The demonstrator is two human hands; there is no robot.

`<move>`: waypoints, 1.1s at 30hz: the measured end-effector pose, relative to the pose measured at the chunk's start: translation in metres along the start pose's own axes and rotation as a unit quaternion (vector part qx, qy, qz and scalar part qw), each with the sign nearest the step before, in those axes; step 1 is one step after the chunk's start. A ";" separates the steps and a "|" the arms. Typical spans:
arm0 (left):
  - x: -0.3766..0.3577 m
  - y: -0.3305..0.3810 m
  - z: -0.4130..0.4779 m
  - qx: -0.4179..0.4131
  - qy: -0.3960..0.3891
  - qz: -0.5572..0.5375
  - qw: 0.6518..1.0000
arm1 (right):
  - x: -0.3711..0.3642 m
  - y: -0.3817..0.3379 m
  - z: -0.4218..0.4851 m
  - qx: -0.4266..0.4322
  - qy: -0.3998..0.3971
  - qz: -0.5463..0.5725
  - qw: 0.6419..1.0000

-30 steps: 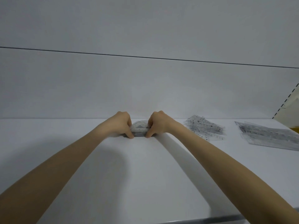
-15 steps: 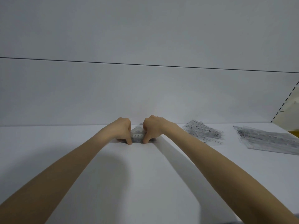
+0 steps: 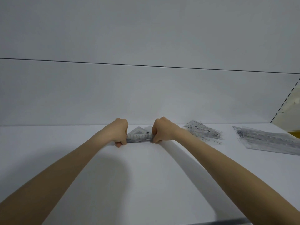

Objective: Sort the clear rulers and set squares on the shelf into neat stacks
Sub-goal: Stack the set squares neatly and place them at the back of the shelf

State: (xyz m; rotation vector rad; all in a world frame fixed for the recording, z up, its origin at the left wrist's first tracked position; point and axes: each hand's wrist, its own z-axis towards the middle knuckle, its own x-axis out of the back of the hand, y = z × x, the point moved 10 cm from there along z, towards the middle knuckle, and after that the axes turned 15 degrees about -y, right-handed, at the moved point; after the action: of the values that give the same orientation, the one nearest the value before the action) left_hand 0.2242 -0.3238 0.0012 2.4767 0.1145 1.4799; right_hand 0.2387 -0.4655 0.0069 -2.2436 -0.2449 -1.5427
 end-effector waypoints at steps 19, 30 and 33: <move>0.006 0.000 -0.009 -0.004 0.016 -0.034 0.999 | 0.006 0.000 -0.007 0.018 -0.041 0.049 0.998; 0.006 -0.006 -0.006 -0.001 0.008 -0.015 1.000 | 0.004 0.003 -0.007 0.005 -0.033 0.015 0.999; 0.006 -0.006 -0.005 0.000 0.017 -0.002 1.000 | 0.004 0.000 -0.009 0.014 -0.024 0.005 1.000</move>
State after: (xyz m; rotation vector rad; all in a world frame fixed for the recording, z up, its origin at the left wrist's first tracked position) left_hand 0.2231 -0.3155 0.0070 2.4509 0.1260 1.5198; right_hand 0.2325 -0.4694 0.0129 -2.2596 -0.2670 -1.4722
